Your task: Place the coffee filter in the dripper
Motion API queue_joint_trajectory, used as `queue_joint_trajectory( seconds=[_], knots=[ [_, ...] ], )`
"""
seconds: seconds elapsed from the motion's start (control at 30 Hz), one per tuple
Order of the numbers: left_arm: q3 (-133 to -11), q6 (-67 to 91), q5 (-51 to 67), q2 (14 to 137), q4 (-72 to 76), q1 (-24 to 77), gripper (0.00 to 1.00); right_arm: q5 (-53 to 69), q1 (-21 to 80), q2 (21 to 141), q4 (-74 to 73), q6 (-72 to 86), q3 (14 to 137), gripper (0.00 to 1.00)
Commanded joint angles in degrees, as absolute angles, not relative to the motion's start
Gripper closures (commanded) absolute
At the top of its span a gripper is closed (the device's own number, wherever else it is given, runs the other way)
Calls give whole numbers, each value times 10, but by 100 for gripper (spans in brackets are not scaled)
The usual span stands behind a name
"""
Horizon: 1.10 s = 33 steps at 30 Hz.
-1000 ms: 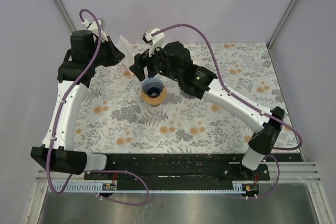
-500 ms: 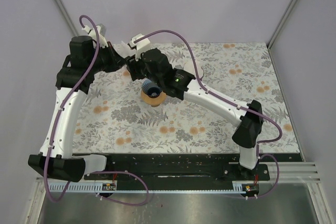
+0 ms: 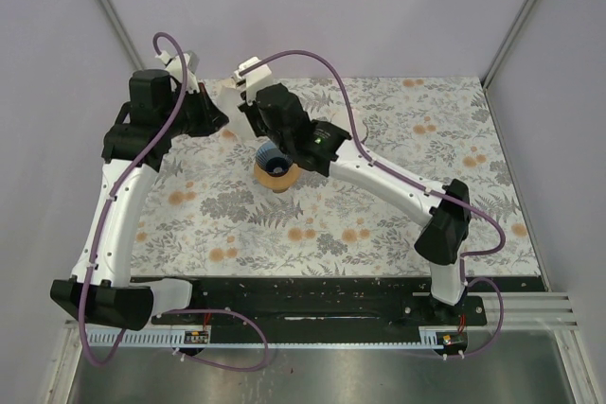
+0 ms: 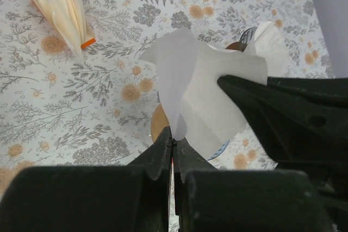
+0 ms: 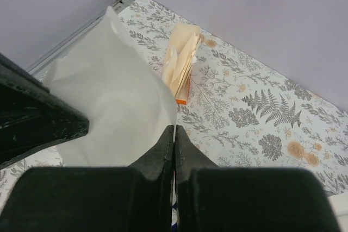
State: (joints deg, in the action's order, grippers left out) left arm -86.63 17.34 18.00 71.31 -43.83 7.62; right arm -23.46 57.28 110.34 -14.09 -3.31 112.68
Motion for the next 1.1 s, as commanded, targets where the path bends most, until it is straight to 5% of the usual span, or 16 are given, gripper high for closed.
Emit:
queue_joint_trajectory(
  seconds=[0.0, 0.17, 0.37, 0.5, 0.77, 1.07],
  knots=[
    [-883, 107, 164, 708, -453, 80, 100, -245, 554, 1084, -186, -35, 1164, 100],
    [-899, 70, 177, 708, -482, 91, 98, -207, 542, 1097, -311, -26, 1228, 100],
    [-920, 56, 251, 701, -499, 95, 55, -161, 528, 1099, -421, -12, 1268, 100],
    [-950, 47, 257, 694, -506, 94, 38, -121, 519, 1091, -494, -10, 1283, 100],
    [-927, 78, 250, 701, -482, 86, 30, -35, 515, 1162, -685, -12, 1408, 100],
    [-860, 113, 251, 719, -440, 86, 29, 13, 499, 1246, -739, -17, 1479, 100]
  ],
)
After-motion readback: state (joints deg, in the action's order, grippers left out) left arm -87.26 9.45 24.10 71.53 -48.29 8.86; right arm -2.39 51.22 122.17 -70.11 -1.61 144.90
